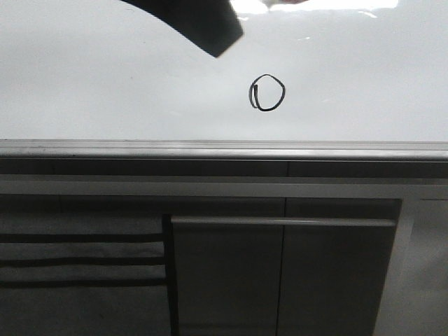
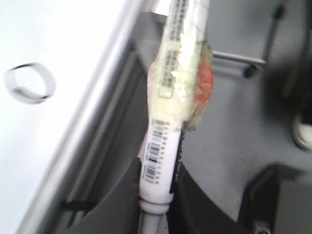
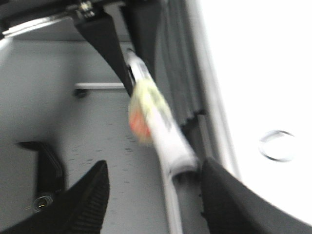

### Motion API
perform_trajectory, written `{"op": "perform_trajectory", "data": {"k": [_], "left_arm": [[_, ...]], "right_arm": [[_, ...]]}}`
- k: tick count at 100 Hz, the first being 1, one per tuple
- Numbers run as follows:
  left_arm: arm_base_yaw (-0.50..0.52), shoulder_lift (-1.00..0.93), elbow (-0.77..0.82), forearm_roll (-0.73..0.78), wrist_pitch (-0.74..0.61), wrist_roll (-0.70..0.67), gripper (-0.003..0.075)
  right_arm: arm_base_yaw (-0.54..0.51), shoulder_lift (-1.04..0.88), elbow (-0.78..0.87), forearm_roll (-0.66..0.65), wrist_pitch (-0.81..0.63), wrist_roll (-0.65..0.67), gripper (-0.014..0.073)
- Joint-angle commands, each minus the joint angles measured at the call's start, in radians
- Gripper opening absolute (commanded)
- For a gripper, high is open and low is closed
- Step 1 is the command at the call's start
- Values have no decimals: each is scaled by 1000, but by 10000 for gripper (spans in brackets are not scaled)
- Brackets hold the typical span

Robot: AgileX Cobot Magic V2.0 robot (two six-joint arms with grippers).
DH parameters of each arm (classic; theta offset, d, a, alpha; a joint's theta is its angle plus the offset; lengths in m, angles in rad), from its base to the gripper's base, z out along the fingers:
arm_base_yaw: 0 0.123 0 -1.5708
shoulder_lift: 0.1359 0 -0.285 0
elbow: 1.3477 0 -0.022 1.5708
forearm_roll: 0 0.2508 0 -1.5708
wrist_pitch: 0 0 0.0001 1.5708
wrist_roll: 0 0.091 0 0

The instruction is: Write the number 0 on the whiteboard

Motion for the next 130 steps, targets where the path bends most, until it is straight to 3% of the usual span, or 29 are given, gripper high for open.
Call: {"op": "perform_trajectory", "data": {"k": [1,13,33,60,130], "left_arm": [[102,-25,-6,-6,-147,-84,-20],[262,-25,77,-19,-358,-189,-20],[421,24,195,-117,-643,-194,-20],[474,131,159,-167,-682,-194,-20],[478,209,113,-165,-586,-194,-20]], "right_arm": [[-75,-44,-48,27,-57,30,384],[-129,-60,-48,33,-58,37,384],[-129,-57,-46,39,-56,59,384],[-129,-57,-46,39,-51,71,384],[-129,-57,-46,39,-22,71,384]]}}
